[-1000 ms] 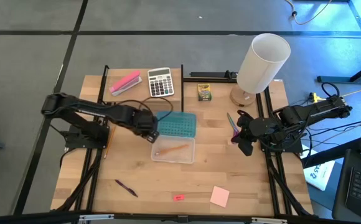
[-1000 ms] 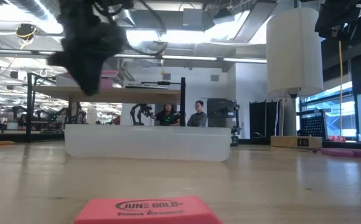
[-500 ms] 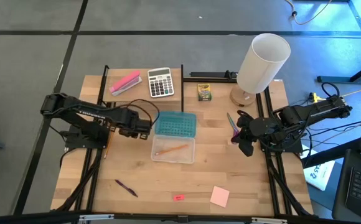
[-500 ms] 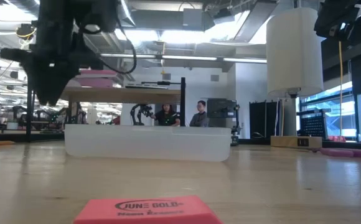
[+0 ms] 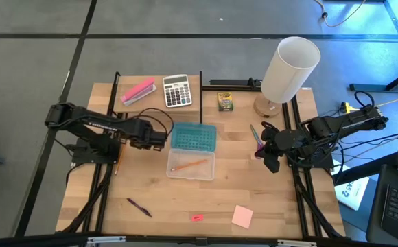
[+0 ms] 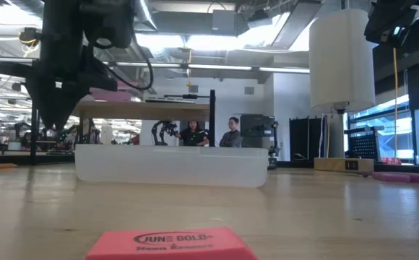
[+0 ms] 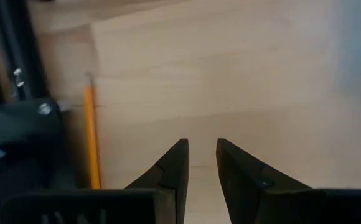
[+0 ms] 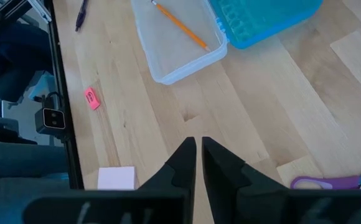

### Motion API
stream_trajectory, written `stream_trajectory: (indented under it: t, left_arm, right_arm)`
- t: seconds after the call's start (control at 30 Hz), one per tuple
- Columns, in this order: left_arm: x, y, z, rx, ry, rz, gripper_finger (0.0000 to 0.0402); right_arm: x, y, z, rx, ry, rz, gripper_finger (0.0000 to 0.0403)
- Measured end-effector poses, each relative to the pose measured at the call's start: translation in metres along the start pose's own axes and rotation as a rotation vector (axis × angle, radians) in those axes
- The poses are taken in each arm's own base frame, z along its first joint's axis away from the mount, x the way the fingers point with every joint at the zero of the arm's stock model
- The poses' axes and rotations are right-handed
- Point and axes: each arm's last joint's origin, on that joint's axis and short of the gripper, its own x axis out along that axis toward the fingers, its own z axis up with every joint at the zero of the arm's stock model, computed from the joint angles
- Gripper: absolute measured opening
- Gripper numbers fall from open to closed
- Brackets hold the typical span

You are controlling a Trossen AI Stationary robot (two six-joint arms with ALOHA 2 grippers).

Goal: Pack school essentials
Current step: Put the orange pencil into the blue supply box

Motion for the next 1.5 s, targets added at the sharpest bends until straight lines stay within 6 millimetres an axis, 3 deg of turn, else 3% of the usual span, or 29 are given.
stream_trajectory:
  t: [0.77, 0.97, 1.5]
  left_arm:
    - [0.047, -0.002, 0.015, -0.018, 0.036, 0.421, 0.0076]
    - [0.057, 0.008, 0.012, -0.031, 0.09, 0.45, 0.0076]
    - [0.076, 0.015, 0.012, 0.135, 0.137, 0.408, 0.0076]
  right_arm:
    - [0.0, 0.0, 0.0, 0.001, 0.0, 0.0, 0.003]
    - [0.0, 0.0, 0.0, 0.001, 0.0, 0.0, 0.003]
    - [0.0, 0.0, 0.0, 0.001, 0.0, 0.0, 0.003]
